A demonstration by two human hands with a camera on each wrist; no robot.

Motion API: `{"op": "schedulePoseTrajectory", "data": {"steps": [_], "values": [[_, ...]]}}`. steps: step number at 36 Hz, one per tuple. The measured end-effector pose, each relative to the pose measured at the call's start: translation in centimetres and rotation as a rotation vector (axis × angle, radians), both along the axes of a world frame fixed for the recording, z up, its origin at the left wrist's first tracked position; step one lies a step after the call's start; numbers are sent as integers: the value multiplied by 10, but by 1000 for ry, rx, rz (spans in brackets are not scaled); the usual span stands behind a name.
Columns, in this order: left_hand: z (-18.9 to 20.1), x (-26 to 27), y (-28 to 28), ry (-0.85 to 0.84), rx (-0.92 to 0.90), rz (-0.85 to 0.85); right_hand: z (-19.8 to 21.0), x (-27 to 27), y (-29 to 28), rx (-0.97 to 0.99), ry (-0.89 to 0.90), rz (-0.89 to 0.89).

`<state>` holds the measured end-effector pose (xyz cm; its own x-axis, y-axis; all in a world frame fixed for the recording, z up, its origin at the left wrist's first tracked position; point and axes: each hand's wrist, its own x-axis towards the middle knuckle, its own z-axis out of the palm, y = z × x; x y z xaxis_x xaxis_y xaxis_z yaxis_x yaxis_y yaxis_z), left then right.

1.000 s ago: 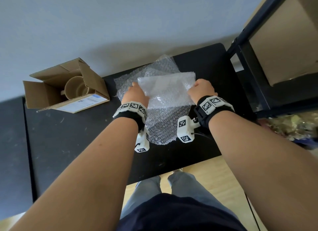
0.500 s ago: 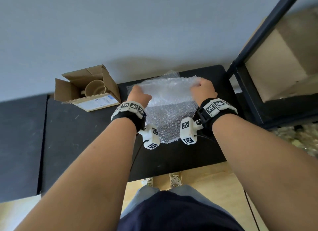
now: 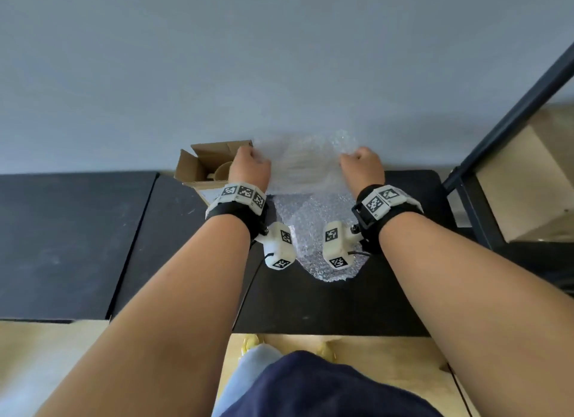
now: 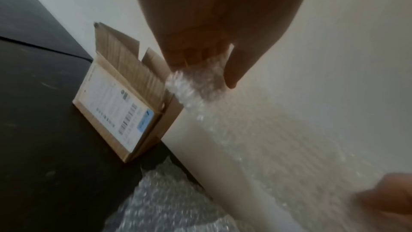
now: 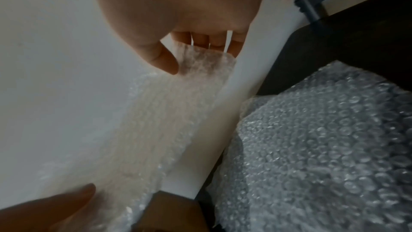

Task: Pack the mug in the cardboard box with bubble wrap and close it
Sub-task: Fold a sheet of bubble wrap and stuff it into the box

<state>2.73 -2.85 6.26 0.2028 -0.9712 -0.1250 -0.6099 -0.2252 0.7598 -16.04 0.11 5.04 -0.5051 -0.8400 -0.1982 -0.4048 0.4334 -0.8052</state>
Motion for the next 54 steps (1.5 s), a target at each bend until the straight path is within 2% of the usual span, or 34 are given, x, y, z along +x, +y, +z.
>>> {"op": "schedulePoseTrajectory", "data": {"steps": [4, 9, 17, 22, 29, 35, 40, 48, 54], "values": [[12, 29, -8, 4, -27, 110, 6, 28, -10, -54, 96, 95], [17, 71, -18, -101, -52, 138, 10, 68, -26, -126, 221, 228], [18, 132, -47, -173, -58, 67, 13, 133, -52, -122, 319, 275], [13, 154, -67, -247, -52, -52, 12, 162, -67, -69, 348, 257], [-5, 162, -74, -225, 16, -179, -3, 186, -73, -6, 454, 254], [-22, 168, -79, -305, 36, -281, -11, 189, -74, 33, 559, 283], [-37, 165, -86, -415, 134, -343, -12, 188, -83, 49, 623, 366], [-50, 159, -89, -510, 153, -327, -10, 196, -95, 99, 908, 540], [-56, 160, -89, -513, 61, -290, -12, 198, -99, 37, 968, 631]]}}
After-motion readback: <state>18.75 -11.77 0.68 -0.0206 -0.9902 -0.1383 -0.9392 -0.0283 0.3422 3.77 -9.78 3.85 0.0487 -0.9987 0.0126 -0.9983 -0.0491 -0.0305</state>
